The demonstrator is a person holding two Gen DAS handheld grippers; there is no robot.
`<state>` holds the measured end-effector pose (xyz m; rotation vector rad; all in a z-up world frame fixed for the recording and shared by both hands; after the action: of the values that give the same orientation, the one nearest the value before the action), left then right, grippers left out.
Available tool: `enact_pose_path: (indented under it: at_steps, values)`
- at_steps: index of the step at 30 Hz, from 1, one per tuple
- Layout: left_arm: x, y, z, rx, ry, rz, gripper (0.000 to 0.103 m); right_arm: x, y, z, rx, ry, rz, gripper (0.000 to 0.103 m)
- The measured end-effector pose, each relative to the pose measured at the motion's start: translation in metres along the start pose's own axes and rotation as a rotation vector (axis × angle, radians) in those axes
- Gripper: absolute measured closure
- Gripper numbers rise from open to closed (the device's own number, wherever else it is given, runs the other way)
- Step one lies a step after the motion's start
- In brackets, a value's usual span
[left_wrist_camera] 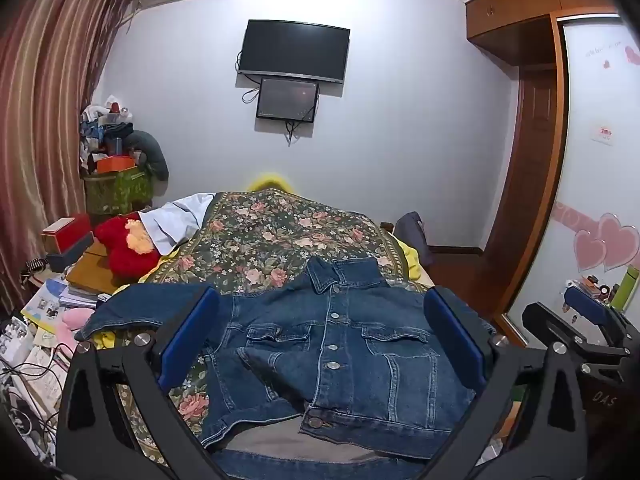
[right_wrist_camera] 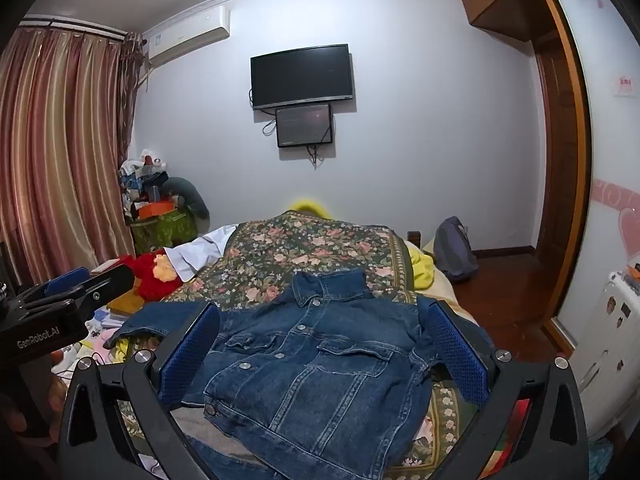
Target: Fold large clothes
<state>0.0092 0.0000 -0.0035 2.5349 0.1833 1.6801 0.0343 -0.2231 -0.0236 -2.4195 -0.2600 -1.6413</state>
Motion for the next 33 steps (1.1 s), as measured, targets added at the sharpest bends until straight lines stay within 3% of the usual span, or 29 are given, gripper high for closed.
enact_pose_path:
  at_steps: [33]
  values:
    - [0.0028, -0.0002, -0.0012, 0.015, 0.01, 0.016, 0.0, 0.0031, 0.0005, 0.0032, 0.0, 0.001, 0.0, 0.0]
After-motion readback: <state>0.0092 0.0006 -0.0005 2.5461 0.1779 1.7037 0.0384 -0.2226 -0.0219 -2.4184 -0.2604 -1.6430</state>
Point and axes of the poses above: each gripper's, at about its wrist camera, not at the fingertips, and z roughly the way its jaws point, y to its right, x to its top, the point moved 1 cm from there along z, roughly the way its jaws point, and after that the axes turned 3 degrees about -y, right-handed, at the moved point
